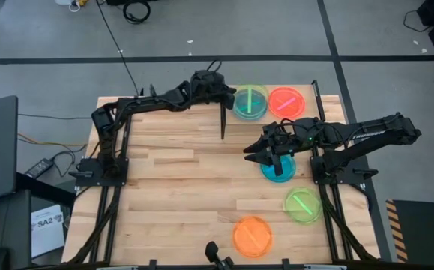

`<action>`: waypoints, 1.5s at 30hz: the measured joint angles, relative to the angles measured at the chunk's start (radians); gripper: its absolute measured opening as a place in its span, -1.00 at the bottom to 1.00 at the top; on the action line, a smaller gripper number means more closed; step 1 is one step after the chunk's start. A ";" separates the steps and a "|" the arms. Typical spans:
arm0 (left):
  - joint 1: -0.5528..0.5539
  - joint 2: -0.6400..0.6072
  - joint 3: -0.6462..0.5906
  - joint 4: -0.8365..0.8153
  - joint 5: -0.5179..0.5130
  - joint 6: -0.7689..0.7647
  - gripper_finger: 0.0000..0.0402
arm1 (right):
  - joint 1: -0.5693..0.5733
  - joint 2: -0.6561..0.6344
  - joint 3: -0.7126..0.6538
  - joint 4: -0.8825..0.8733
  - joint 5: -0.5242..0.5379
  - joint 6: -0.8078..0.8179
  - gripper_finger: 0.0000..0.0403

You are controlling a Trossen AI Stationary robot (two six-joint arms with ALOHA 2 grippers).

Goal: Place and stack plates onto a shelf
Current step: Stack the top green plate on top of the blue plate on the shelf

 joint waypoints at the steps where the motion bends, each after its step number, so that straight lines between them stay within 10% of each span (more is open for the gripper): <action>1: 0.002 0.000 0.000 -0.002 -0.001 0.000 -0.97 | 0.000 0.000 0.000 0.000 0.000 0.000 -0.24; 45: -0.003 -0.001 0.000 -0.014 -0.028 0.075 -0.75 | 0.000 0.000 0.000 -0.001 0.001 0.000 -0.24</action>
